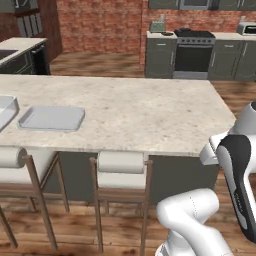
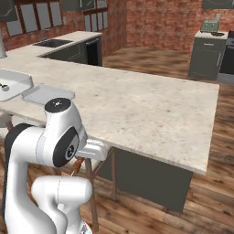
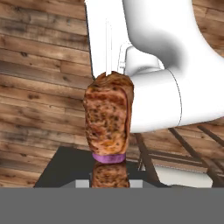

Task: Place the cold items (mushroom and lime) from the fridge in one tupperware on the dining counter. Place the warm items (kebab skewer and hot dog) in the stove area in another tupperware.

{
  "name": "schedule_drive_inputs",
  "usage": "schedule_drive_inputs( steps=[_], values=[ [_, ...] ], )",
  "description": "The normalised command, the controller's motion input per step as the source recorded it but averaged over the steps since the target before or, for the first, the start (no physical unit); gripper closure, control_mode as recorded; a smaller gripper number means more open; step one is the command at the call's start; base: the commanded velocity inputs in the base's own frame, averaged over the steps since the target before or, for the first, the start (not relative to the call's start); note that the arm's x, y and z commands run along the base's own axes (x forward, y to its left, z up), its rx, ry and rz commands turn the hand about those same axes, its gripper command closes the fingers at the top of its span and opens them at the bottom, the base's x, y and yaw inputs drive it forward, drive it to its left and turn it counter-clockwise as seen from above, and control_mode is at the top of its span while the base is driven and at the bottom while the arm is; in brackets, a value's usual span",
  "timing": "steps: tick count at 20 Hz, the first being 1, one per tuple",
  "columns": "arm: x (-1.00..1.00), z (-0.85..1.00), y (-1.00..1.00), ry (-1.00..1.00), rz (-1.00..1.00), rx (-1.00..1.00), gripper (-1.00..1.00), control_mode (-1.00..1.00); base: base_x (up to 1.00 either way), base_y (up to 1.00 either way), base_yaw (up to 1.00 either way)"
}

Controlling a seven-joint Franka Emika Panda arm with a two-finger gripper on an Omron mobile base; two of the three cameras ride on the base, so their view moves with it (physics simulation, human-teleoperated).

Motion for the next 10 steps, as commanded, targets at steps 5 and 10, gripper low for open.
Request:
schedule_drive_inputs(
  steps=[5,10],
  values=[
    [0.0,0.0,0.0,0.0,0.0,0.0,1.0,1.0,0.0,0.97,-0.08],
    [0.0,0.0,0.0,0.0,0.0,0.0,1.0,1.0,0.0,0.82,-0.17]
  ],
)
